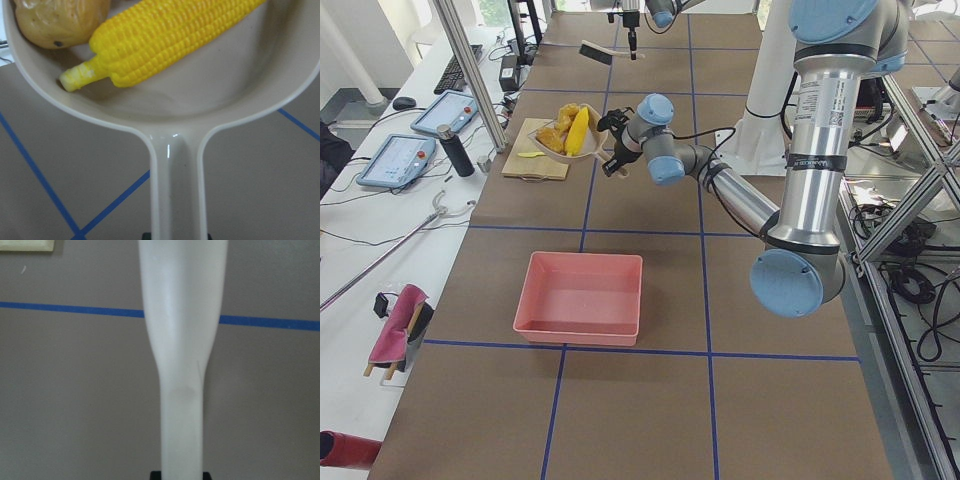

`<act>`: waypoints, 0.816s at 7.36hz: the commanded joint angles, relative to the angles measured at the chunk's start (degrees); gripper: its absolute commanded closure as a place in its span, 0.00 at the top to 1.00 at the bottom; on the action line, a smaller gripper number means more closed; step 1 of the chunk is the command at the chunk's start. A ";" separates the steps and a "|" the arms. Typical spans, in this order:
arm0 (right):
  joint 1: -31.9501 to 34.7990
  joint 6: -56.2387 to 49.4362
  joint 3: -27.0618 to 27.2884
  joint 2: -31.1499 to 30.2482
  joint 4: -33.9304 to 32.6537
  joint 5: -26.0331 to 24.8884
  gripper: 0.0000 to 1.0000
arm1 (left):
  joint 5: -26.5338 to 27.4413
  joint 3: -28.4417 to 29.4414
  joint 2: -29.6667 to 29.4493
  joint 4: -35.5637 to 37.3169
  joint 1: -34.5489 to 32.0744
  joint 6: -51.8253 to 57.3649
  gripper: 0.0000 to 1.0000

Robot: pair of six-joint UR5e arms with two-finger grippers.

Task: Sweep and dump trash into bin
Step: 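Carry the dustpan with the left gripper toward the pink bin while the right withdraws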

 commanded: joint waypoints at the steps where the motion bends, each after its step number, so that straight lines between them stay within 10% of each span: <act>1: 0.15 -6.04 3.44 -1.03 -11.73 -2.41 0.00 | -0.41 -1.88 4.55 0.03 -3.90 -1.78 0.00; 6: -0.37 -26.70 9.79 -0.50 -44.11 -9.00 0.00 | -8.64 -8.22 19.67 0.39 -10.48 -10.05 0.00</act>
